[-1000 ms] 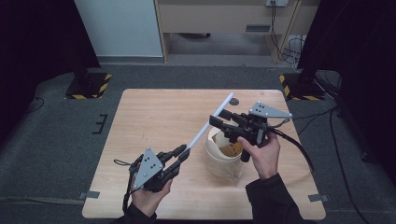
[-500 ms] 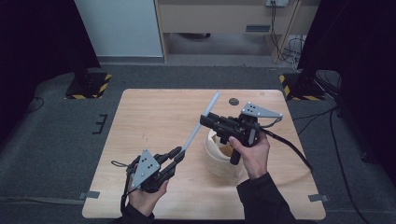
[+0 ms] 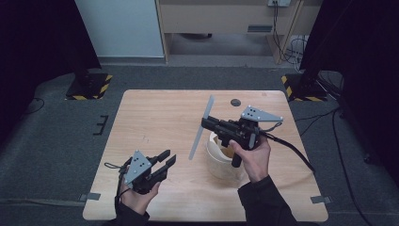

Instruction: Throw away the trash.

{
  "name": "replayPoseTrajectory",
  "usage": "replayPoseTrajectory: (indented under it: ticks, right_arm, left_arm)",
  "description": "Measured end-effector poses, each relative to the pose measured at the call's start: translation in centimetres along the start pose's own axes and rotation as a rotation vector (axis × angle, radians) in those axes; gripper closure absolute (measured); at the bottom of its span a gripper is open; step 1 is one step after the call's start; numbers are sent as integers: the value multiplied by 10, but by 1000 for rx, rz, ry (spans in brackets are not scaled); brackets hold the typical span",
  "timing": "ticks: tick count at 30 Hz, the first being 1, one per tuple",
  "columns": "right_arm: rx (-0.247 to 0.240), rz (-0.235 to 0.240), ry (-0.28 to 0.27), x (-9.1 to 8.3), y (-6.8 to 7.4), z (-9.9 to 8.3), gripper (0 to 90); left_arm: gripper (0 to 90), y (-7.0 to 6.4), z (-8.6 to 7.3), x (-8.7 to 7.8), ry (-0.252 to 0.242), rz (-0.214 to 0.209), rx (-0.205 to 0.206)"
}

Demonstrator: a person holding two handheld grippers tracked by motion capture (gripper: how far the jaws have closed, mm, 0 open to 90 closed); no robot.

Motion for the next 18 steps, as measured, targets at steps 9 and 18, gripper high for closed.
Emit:
replayPoseTrajectory:
  ticks: [9,18]
  right_arm:
    - [-14,13,1,-15,6,6,809]
    - [-29,8,-4,-44,8,11,808]
  left_arm:
    - [430,54,-51,-3,171,99,-65]
    - [275,82,-86,1,327,170,-94]
Point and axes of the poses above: each handheld gripper's, and its own axes: x roughly forward along the jaws, z roughly out of its top, y roughly to its left, the point moved 8 cm from there along x, roughly forward along the jaws, and after that the axes turned 10 degrees about -y, right-handed, at the moved point
